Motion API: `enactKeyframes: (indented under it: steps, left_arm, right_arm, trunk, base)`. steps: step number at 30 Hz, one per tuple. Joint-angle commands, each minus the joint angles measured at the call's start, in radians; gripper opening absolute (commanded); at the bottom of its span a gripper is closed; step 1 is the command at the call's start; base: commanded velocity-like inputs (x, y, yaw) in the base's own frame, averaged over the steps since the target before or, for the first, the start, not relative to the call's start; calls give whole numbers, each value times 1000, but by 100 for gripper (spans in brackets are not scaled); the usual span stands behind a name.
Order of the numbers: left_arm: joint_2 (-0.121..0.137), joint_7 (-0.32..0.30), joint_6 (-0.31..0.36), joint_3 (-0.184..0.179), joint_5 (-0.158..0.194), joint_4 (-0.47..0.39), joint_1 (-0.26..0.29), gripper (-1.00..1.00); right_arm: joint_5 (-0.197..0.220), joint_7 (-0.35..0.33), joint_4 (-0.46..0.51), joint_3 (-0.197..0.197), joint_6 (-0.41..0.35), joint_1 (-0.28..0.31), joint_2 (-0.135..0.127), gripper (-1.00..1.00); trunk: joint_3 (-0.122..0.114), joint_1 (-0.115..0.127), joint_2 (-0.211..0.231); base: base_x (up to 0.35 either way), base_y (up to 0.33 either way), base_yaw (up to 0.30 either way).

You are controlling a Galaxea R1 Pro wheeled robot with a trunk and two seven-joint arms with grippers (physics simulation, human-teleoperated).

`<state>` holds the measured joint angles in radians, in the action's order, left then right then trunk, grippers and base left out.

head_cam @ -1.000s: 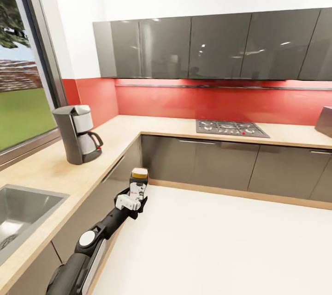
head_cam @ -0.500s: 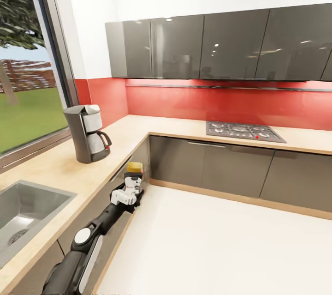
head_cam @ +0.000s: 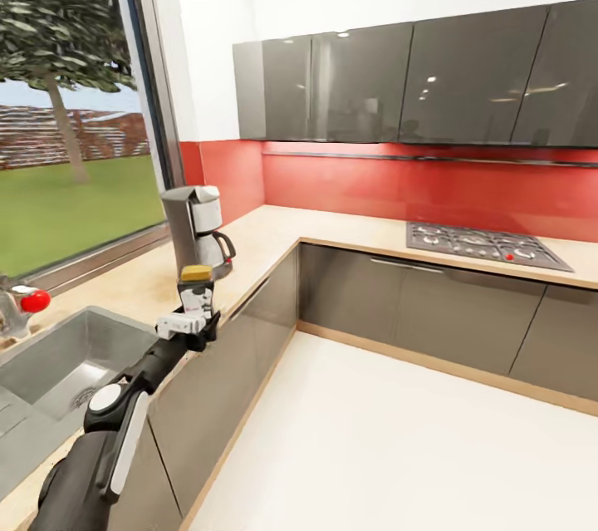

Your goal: Set up a coffee station on the kitchen countertop: keep the coffee maker on the countertop, move the bottle of coffee from the kitchen shelf to the counter next to the coffee maker, place a paper coffee filter on top of the coffee maker, put the saucer next to the coffee maker with the coffee cup on the saucer, and place the electric kettle next to the coffee maker.

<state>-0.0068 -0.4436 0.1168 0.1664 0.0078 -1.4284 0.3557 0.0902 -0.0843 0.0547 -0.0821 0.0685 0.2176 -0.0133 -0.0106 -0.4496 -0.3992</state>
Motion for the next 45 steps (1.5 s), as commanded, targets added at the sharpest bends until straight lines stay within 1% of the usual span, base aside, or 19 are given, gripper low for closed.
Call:
enactKeyframes:
  steps: [1, 8, 9, 11, 13, 15, 22, 24, 27, 31, 35, 45]
  left_arm:
    - [4, -6, 9, 15, 2, -2, 3, -100]
    - [28, -6, 9, 91, -5, -3, 5, -100]
    - [34, -6, 8, 100, -6, -3, 5, -100]
    - [46, -6, 9, 106, -8, -3, 1, -100]
    - [58, -6, 8, 108, -9, -3, -3, -100]
    - [63, -6, 8, 108, -9, -3, -7, -100]
    - [66, 1, 7, 109, -11, -3, -10, -100]
    - [67, 30, 7, 108, -11, -3, -10, -100]
    - [67, 99, 7, 100, -11, -1, -10, -100]
    - [64, 133, 7, 95, -27, 2, -11, -100]
    - [62, 143, 8, 94, -43, 3, -10, -100]
    - [64, 146, 9, 95, -48, 8, -10, -100]
  right_arm:
    - [10, -3, -1, -8, 4, 0, 0, 100]
    - [7, -3, 1, -10, 4, 0, -1, 100]
    - [7, -3, 2, -11, 5, 0, -1, 100]
    - [7, -3, 3, -12, 5, 0, -2, 100]
    - [6, -4, 3, -12, 5, 0, -2, 100]
    - [6, -4, 3, -12, 5, 0, -3, 100]
    - [7, -5, 0, -11, 4, 0, -3, 100]
    - [9, -5, -1, -10, 4, 0, -3, 100]
    - [9, -5, -2, -10, 4, 0, -3, 100]
    - [9, -5, -2, -10, 4, 0, -2, 100]
    - [10, -5, -3, -10, 4, 0, -2, 100]
    - [10, -5, -3, -11, 4, 0, -2, 100]
  trunk:
    - [0, 0, -1]
    - [0, 0, -1]
    - [0, 0, -1]
    - [0, 0, -1]
    - [0, 0, -1]
    - [0, 0, -1]
    - [0, 0, -1]
    - [0, 0, -1]
    - [1, 0, -1]
    - [3, 0, -1]
    - [7, 0, -1]
    - [19, 0, -1]
  base:
    - [0, 0, 141]
    - [0, 0, 36]
    - [0, 0, 4]
    - [0, 0, 2]
    - [0, 0, 1]
    - [0, 0, 0]
    - [34, 0, 0]
    - [242, 0, 0]
    - [305, 0, 5]
    - [329, 0, 77]
    - [337, 0, 157]
    - [321, 91, 174]
